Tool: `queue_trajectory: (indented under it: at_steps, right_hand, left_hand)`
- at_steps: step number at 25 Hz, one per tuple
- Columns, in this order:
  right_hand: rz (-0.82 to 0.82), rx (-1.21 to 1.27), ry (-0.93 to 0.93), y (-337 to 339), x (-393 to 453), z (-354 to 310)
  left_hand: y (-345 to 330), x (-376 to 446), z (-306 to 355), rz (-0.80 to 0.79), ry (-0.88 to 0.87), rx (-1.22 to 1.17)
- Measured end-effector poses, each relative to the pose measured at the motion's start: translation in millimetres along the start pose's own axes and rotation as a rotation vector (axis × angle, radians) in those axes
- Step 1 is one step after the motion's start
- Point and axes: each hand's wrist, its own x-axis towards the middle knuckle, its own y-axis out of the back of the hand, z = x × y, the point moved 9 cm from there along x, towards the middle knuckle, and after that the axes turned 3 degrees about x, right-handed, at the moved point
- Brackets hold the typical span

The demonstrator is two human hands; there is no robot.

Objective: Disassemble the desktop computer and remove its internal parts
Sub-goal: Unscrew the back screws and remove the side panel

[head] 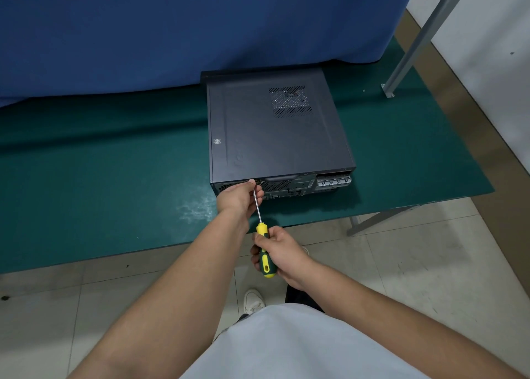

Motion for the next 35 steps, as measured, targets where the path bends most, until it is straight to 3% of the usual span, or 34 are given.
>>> queue_trajectory:
  at_steps: [6,10,14,20,25,30,35]
  right_hand:
    - [0.014,-0.126,0.095,5,2,-22]
    - [0.104,-0.109,0.240,22,13,-80]
    - [0.075,-0.083,0.321,35,29,-144]
    - [0.026,-0.176,0.272,69,60,-195]
    - [0.017,-0.171,0.139,130,87,-237]
    - [0.157,-0.253,0.222,224,113,-300]
    - [0.476,-0.478,0.248,355,159,-375]
  left_hand:
    - [17,-8,38,-0.077,-0.161,-0.065]
    - [8,-24,69,-0.154,-0.491,0.332]
    - [-22,-41,94,-0.149,-0.826,0.710]
    - [-93,-42,119,-0.200,-1.080,0.967]
    - [-175,-19,128,-0.297,-1.149,1.100]
    - [-271,24,133,-0.420,-1.196,1.316]
    - [-358,95,174,-0.219,-1.215,1.540]
